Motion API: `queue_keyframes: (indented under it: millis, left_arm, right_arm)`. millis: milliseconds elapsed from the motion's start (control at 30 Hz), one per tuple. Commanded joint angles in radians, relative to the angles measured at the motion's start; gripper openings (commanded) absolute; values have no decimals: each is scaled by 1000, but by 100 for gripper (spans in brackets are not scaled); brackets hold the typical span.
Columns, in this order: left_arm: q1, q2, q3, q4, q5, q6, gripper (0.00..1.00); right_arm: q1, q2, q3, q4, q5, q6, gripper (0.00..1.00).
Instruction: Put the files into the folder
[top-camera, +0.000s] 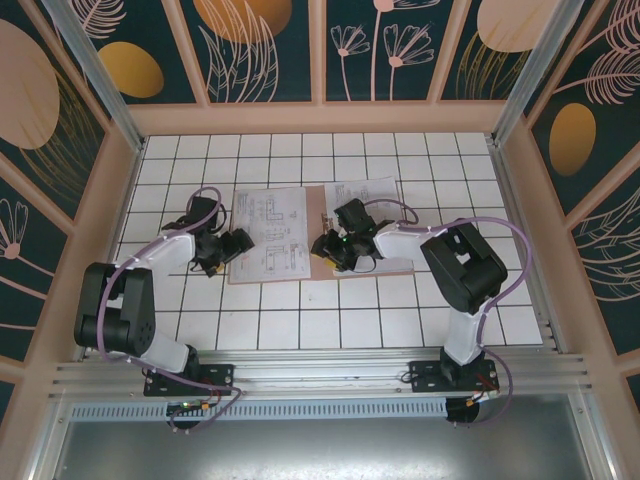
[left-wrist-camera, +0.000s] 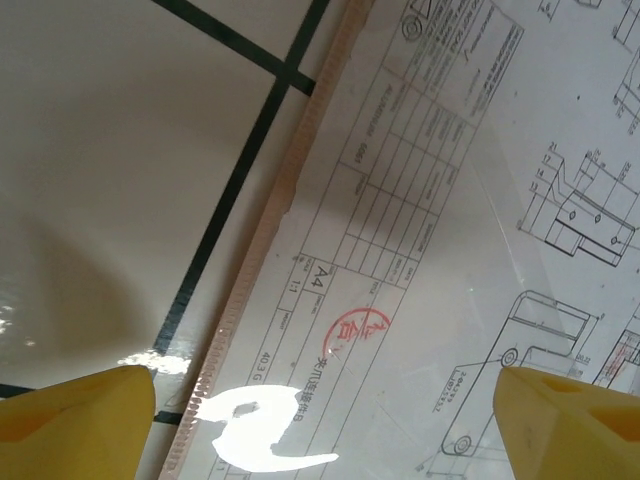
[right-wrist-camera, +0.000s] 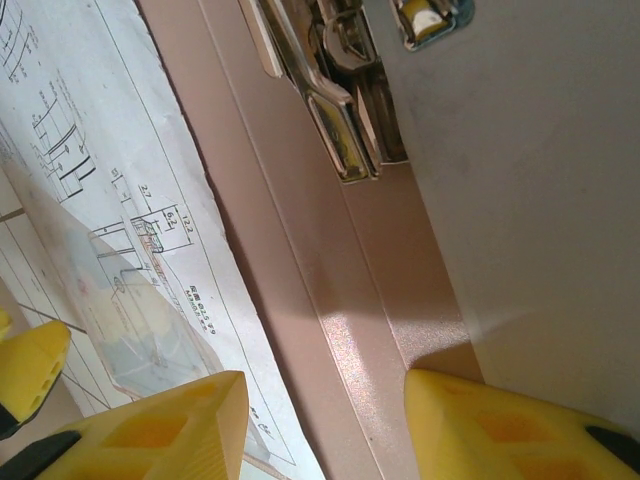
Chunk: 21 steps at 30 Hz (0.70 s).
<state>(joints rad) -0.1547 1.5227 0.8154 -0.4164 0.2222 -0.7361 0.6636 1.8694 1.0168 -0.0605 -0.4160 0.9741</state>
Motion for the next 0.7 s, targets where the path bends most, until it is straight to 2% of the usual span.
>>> queue_keyframes:
  millis: [0,400,667]
  left_arm:
    - [10,29,-28,57,68,11,87]
    - [10,3,-92,175,191,-18,80]
    - [10,-67,-67,142,204,0,74]
  right_arm:
    - [6,76,-24,-105,34,-18,48]
    - [4,85,-35,-92,14,-14,48]
    - [3,94,-31,-97,13,-13,48]
